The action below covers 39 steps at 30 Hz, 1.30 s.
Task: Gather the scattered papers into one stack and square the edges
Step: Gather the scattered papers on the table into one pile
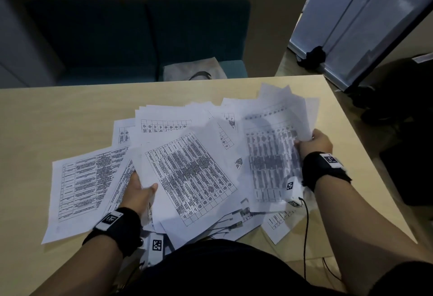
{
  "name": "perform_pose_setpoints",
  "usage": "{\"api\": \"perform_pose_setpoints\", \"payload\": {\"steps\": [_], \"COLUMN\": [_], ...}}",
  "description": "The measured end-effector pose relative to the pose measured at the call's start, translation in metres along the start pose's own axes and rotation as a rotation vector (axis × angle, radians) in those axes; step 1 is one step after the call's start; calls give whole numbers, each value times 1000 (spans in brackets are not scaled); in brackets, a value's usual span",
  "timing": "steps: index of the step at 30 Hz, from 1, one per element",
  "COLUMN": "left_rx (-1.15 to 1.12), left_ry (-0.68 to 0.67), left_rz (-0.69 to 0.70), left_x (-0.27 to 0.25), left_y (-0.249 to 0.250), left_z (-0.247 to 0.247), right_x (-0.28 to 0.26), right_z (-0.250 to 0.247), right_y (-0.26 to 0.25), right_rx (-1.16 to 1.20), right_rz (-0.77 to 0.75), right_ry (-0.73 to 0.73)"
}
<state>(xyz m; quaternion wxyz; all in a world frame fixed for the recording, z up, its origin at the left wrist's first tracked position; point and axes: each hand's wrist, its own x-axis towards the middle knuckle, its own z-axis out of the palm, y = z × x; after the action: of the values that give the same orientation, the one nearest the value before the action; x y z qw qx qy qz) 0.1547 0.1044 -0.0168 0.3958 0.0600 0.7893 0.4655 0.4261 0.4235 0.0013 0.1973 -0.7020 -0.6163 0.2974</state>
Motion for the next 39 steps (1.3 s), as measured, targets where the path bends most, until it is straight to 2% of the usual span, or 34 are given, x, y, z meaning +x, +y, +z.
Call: {"api": "perform_pose_setpoints", "payload": {"steps": [7, 11, 13, 16, 19, 21, 24, 28, 30, 32, 34, 36, 39], "left_rx": [27, 19, 5, -15, -42, -39, -23, -48, 49, 122, 115, 85, 64], "left_ry": [-10, -21, -21, -27, -50, -66, -82, -87, -100, -85, -87, -86, -86], "left_rz": [-14, -20, -37, -41, -9, 0, -6, 9, 31, 42, 25, 29, 33], "left_x": [5, 4, 6, 5, 4, 7, 10, 14, 10, 13, 14, 15, 19], "left_y": [-4, -4, -6, -6, 0, 4, 8, 8, 10, 2, -3, -7, -12], "left_z": [-3, -2, -3, -3, 1, 4, 4, 4, 6, 6, 6, 5, 4], "right_x": [-3, 1, -2, -20, -41, -56, -68, -86, -95, -94, -90, -86, -87], "right_z": [-60, -92, -103, -109, -84, -50, 9, 65, 79, 86, 87, 85, 81], "right_y": [-37, -68, -85, -111, -123, -120, -102, -86, -83, -77, -67, -58, -48], "right_rx": [24, 212, 356, 568, 583, 470, 119, -154, -232, -268, -351, -488, -481], "right_rz": [-214, -356, -393, -450, -448, -435, -412, -401, -406, -328, -239, -248, -213], "right_ry": [233, 422, 452, 366, 156, -31, -273, -499, -564, -590, -590, -611, -585]}}
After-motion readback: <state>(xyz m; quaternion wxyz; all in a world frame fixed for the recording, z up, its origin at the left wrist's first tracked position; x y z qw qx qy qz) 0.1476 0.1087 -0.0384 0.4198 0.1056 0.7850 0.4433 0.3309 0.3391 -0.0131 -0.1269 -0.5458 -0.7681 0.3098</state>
